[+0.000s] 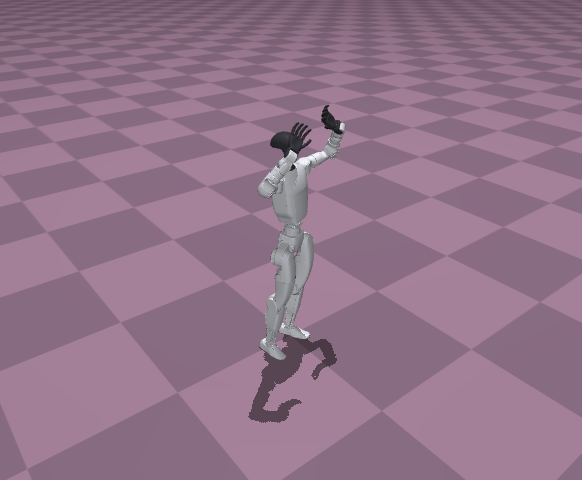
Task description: In place motions
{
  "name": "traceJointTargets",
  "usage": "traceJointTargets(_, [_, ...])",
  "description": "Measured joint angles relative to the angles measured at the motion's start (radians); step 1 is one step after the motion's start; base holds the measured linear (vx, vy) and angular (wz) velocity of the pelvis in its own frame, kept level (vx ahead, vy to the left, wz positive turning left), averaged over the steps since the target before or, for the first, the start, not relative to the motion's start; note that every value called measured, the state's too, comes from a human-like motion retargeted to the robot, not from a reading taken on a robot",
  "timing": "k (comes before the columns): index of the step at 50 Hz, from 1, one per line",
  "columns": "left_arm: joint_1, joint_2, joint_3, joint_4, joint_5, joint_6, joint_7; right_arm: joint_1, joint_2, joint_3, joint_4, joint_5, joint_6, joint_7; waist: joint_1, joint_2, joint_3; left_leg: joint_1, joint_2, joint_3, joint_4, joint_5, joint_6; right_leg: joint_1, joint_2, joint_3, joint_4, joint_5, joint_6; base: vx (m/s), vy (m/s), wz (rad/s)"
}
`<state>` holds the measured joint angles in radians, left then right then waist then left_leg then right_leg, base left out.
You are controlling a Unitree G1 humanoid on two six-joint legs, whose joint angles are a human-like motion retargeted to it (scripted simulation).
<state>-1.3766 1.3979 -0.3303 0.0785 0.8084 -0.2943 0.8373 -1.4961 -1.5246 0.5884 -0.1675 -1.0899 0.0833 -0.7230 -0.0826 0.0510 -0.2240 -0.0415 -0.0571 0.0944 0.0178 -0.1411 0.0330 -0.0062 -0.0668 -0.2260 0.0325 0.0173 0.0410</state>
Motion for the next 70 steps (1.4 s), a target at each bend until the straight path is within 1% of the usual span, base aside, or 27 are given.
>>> traceJointTargets(2, [-0.038, -0.008, -0.048, -0.006, 0.061, -0.012, 0.172, -0.043, 0.011, 0.046, 0.028, 0.017, -0.061, -0.147, 0.002, 0.007, 0.0, -0.002, 0.002, -0.001, 0.0, 0.0, -0.001, -0.002, 0.002, 0.0, 0.0, 0.001, 0.001, 0.0, 0.0, 0.0])
traceJointTargets(5, [0.012, -0.032, 0.017, 0.122, -0.021, -0.093, 0.162, 0.01, 0.027, -0.01, 0.236, 0.101, -0.088, -0.222, 0.009, 0.017, 0.003, -0.006, 0.003, -0.003, 0.0, 0.001, -0.002, -0.006, 0.002, 0.001, 0.001, 0.002, 0.002, 0.0, 0.0, 0.0])
traceJointTargets(9, [0.229, -0.044, 0.293, 0.421, -0.214, -0.048, -0.054, 0.246, 0.067, -0.296, 0.642, 0.179, 0.119, -0.149, 0.013, 0.017, -0.002, -0.02, 0.001, -0.004, 0.002, 0.003, -0.004, -0.019, -0.003, -0.001, 0.001, 0.004, 0.006, 0.0, 0.0, 0.0])
traceJointTargets(12, [0.385, -0.046, 0.498, 0.694, -0.347, 0.011, -0.274, 0.394, 0.106, -0.531, 0.941, 0.311, 0.245, 0.022, 0.018, 0.011, -0.01, -0.035, 0.0, -0.004, 0.003, 0.004, -0.007, -0.034, -0.008, 0.0, 0.001, 0.005, 0.009, 0.0, 0.0, 0.0])
traceJointTargets(15, [0.51, -0.09, 0.705, 0.973, -0.513, 0.129, -0.508, 0.464, 0.124, -0.732, 1.235, 0.566, 0.338, 0.236, 0.029, 0.012, -0.015, -0.049, 0.0, -0.004, 0.003, 0.004, -0.008, -0.048, -0.011, 0.002, 0.002, 0.005, 0.012, -0.05, 0.04, 0.0])
traceJointTargets(18, [0.599, -0.178, 0.943, 1.151, -0.88, 0.349, -0.719, 0.564, 0.103, -0.922, 1.382, 0.902, 0.439, 0.588, 0.021, 0.026, -0.011, -0.06, -0.003, -0.01, 0.006, 0.005, -0.008, -0.055, -0.013, -0.003, 0.003, 0.003, 0.01, -0.04, 0.03, 0.06])
traceJointTargets(20, [0.65, -0.225, 1.089, 1.216, -1.192, 0.506, -0.827, 0.618, 0.127, -1.058, 1.441, 1.071, 0.407, 0.67, 0.012, 0.037, -0.011, -0.066, -0.004, -0.013, 0.005, 0.005, -0.008, -0.06, -0.013, -0.006, 0.003, 0.001, 0.009, -0.06, 0.03, 0.08])
traceJointTargets(21, [0.67, -0.244, 1.146, 1.234, -1.323, 0.505, -0.859, 0.64, 0.146, -1.106, 1.447, 1.165, 0.349, 0.612, 0.01, 0.041, -0.01, -0.065, -0.005, -0.011, 0.003, 0.005, -0.007, -0.061, -0.013, -0.005, 0.003, 0.001, 0.009, -0.06, 0.06, -0.04])
traceJointTargets(22, [0.694, -0.26, 1.188, 1.245, -1.441, 0.477, -0.869, 0.66, 0.163, -1.145, 1.447, 1.258, 0.288, 0.535, 0.01, 0.044, -0.007, -0.063, -0.006, -0.009, 0.002, 0.005, -0.007, -0.061, -0.013, -0.003, 0.003, 0.001, 0.009, -0.04, 0.08, -0.13])
traceJointTargets(24, [0.748, -0.273, 1.18, 1.22, -1.551, 0.286, -0.76, 0.678, 0.193, -1.169, 1.41, 1.404, 0.146, 0.313, 0.018, 0.045, 0.0, -0.053, -0.008, -0.005, 0.002, 0.003, -0.004, -0.054, -0.012, 0.002, 0.002, 0.001, 0.009, -0.01, 0.03, -0.07])
traceJointTargets(26, [0.767, -0.265, 1.103, 1.154, -1.41, 0.077, -0.56, 0.665, 0.231, -1.14, 1.326, 1.432, 0.008, 0.129, 0.023, 0.038, 0.007, -0.041, -0.011, -0.003, 0.002, 0.002, -0.002, -0.044, -0.013, 0.003, 0.001, 0.001, 0.007, 0.0, 0.0, 0.0])
traceJointTargets(28, [0.771, -0.222, 1.009, 1.061, -1.192, 0.0, -0.424, 0.646, 0.26, -1.07, 1.199, 1.379, -0.045, 0.03, 0.022, 0.029, 0.012, -0.032, -0.013, -0.005, 0.003, 0.002, -0.002, -0.033, -0.014, 0.0, 0.001, 0.001, 0.005, 0.01, -0.07, 0.07])
traceJointTargets(30, [0.758, -0.17, 0.921, 0.944, -1.062, -0.014, -0.392, 0.625, 0.263, -0.966, 1.046, 1.271, -0.022, 0.013, 0.021, 0.027, 0.014, -0.027, -0.011, -0.005, 0.002, 0.002, -0.003, -0.028, -0.013, -0.003, 0.002, 0.0, 0.004, 0.0, 0.0, 0.0])
traceJointTargets(32, [0.699, -0.149, 0.836, 0.805, -0.994, -0.062, -0.375, 0.589, 0.245, -0.84, 0.871, 1.111, 0.064, 0.05, 0.015, 0.033, 0.011, -0.025, -0.01, -0.004, 0.001, 0.002, -0.003, -0.027, -0.012, -0.002, 0.002, 0.0, 0.004, 0.0, 0.0, 0.0])
traceJointTargets(35, [0.582, -0.119, 0.688, 0.594, -0.874, -0.187, -0.28, 0.52, 0.186, -0.655, 0.616, 0.794, 0.203, 0.127, 0.015, 0.038, 0.006, -0.024, -0.009, -0.001, 0.0, 0.001, -0.002, -0.028, -0.011, 0.0, 0.0, 0.002, 0.005, 0.0, 0.0, 0.0])
traceJointTargets(38, [0.461, -0.055, 0.518, 0.373, -0.634, -0.226, -0.133, 0.422, 0.079, -0.478, 0.372, 0.431, 0.273, 0.142, 0.024, 0.033, 0.003, -0.021, -0.01, 0.002, -0.001, 0.0, -0.002, -0.027, -0.012, 0.002, 0.0, 0.002, 0.005, 0.05, -0.02, -0.05])
traceJointTargets(40, [0.375, -0.004, 0.409, 0.223, -0.45, -0.176, -0.059, 0.336, 0.009, -0.356, 0.204, 0.2, 0.262, 0.105, 0.028, 0.028, 0.002, -0.018, -0.01, 0.002, -0.001, 0.0, -0.002, -0.025, -0.012, 0.002, 0.0, 0.001, 0.004, 0.07, -0.03, -0.02])
traceJointTargets(42, [0.276, 0.036, 0.293, 0.075, -0.318, -0.063, -0.008, 0.221, -0.044, -0.223, 0.041, 0.052, 0.201, 0.027, 0.028, 0.02, -0.001, -0.015, -0.01, 0.002, -0.001, -0.001, -0.002, -0.021, -0.012, 0.002, 0.0, 0.0, 0.003, 0.06, -0.02, 0.02])
traceJointTargets(45, [0.11, 0.046, 0.101, -0.085, -0.176, 0.103, 0.076, 0.008, -0.061, 0.022, -0.113, 0.03, 0.061, -0.109, 0.022, 0.01, -0.005, -0.009, -0.01, -0.001, -0.002, -0.002, -0.001, -0.012, -0.011, -0.002, -0.001, -0.002, 0.0, 0.0, 0.0, 0.0])
traceJointTargets(48, [0.065, 0.017, 0.058, -0.096, -0.153, 0.083, 0.173, -0.089, -0.042, 0.139, -0.08, 0.071, -0.038, -0.158, 0.021, 0.012, -0.001, 0.0, -0.01, -0.006, -0.001, -0.002, 0.0, -0.001, -0.008, -0.005, -0.001, -0.004, -0.003, 0.0, 0.0, 0.0])
traceJointTargets(50, [0.103, -0.012, 0.103, -0.022, -0.184, 0.024, 0.225, -0.099, -0.039, 0.142, 0.029, 0.065, 0.0, -0.181, 0.027, 0.021, 0.006, 0.003, -0.01, -0.007, 0.0, -0.002, 0.001, 0.004, -0.007, -0.006, -0.001, -0.004, -0.005, 0.0, 0.0, 0.0])
traceJointTargets(54, [0.323, -0.062, 0.35, 0.245, -0.285, 0.019, 0.116, 0.048, -0.022, -0.027, 0.386, 0.116, 0.142, -0.203, 0.041, 0.041, -0.001, -0.005, -0.01, -0.007, 0.0, -0.002, 0.0, -0.005, -0.009, -0.006, -0.001, -0.004, -0.002, 0.0, 0.0, 0.0])
traceJointTargets(60, [0.622, -0.091, 0.685, 0.76, -0.441, 0.088, -0.222, 0.388, 0.099, -0.517, 1.001, 0.425, 0.262, -0.097, 0.032, 0.035, -0.016, -0.025, -0.011, -0.01, 0.002, 0.001, -0.003, -0.022, -0.014, -0.009, -0.001, -0.003, 0.002, 0.0, 0.0, 0.0])
traceJointTargets(62, [0.667, -0.132, 0.767, 0.943, -0.539, 0.181, -0.353, 0.444, 0.112, -0.641, 1.18, 0.546, 0.297, 0.066, 0.032, 0.033, -0.015, -0.028, -0.011, -0.011, 0.002, 0.001, -0.003, -0.023, -0.014, -0.01, 0.0, -0.003, 0.001, 0.0, 0.0, 0.0])
traceJointTargets(66, [0.766, -0.25, 1.005, 1.137, -0.805, 0.542, -0.711, 0.619, 0.116, -0.91, 1.392, 0.737, 0.425, 0.538, 0.027, 0.034, -0.003, -0.028, -0.011, -0.014, 0.003, 0.001, -0.002, -0.021, -0.013, -0.013, 0.0, -0.004, -0.001, 0.0, 0.0, 0.0])
traceJointTargets(68, [0.814, -0.301, 1.132, 1.196, -0.975, 0.621, -0.857, 0.698, 0.152, -1.05, 1.437, 0.843, 0.427, 0.579, 0.02, 0.037, 0.005, -0.026, -0.012, -0.013, 0.002, 0.001, -0.002, -0.021, -0.011, -0.012, 0.0, -0.003, -0.001, 0.0, 0.0, 0.0])
traceJointTargets(70, [0.858, -0.333, 1.222, 1.235, -1.187, 0.619, -0.86, 0.766, 0.202, -1.163, 1.445, 1.023, 0.345, 0.464, 0.018, 0.038, 0.009, -0.023, -0.011, -0.01, 0.001, 0.0, -0.001, -0.021, -0.009, -0.008, 0.0, -0.002, -0.001, 0.0, 0.0, 0.0])
